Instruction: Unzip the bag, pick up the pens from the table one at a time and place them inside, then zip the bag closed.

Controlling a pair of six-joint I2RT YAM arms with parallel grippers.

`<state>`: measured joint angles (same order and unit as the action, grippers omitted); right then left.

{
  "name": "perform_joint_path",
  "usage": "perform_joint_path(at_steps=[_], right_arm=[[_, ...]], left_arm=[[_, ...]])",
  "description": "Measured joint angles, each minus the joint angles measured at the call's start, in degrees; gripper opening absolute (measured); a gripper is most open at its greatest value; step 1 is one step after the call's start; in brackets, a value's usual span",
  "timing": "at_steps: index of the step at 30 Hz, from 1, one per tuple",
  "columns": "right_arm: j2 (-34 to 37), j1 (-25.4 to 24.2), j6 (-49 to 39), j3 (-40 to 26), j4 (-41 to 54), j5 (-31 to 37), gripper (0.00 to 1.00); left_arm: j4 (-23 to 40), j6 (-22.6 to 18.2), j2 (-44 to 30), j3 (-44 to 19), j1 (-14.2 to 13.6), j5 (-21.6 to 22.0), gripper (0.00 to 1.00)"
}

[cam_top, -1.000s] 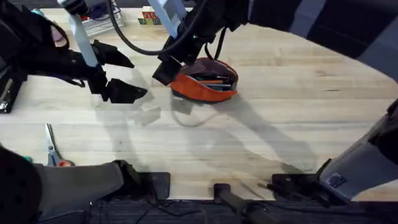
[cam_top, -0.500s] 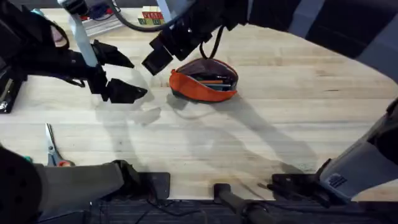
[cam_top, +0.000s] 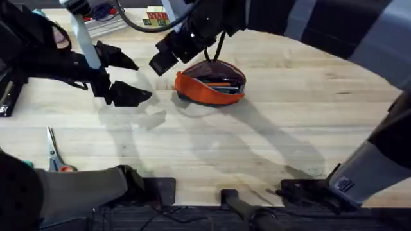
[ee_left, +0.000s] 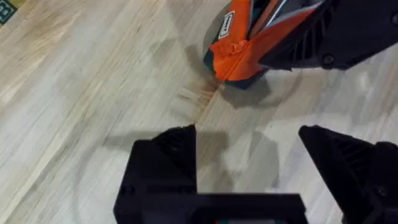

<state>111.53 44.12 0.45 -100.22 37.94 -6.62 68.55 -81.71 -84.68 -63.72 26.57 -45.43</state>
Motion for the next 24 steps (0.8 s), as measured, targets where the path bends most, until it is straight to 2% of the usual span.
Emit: perform_joint_path(at_steps=[12,16,24], right_arm=[[4.7,0.0,-1.2,-0.1,-0.3,0.3,0.994],[4.9,0.0,-2.4,-0.1,-0.7,0.4,0.927],[6.2,0.1,-3.3,-0.1,-1.1,0.7,0.879]], left_arm=[[0.0,0.0,0.0,0.0,0.0,0.0,0.994],[0.0,0.0,0.0,0.0,0.0,0.0,0.994],[0.0,0.0,0.0,0.0,0.0,0.0,0.993]])
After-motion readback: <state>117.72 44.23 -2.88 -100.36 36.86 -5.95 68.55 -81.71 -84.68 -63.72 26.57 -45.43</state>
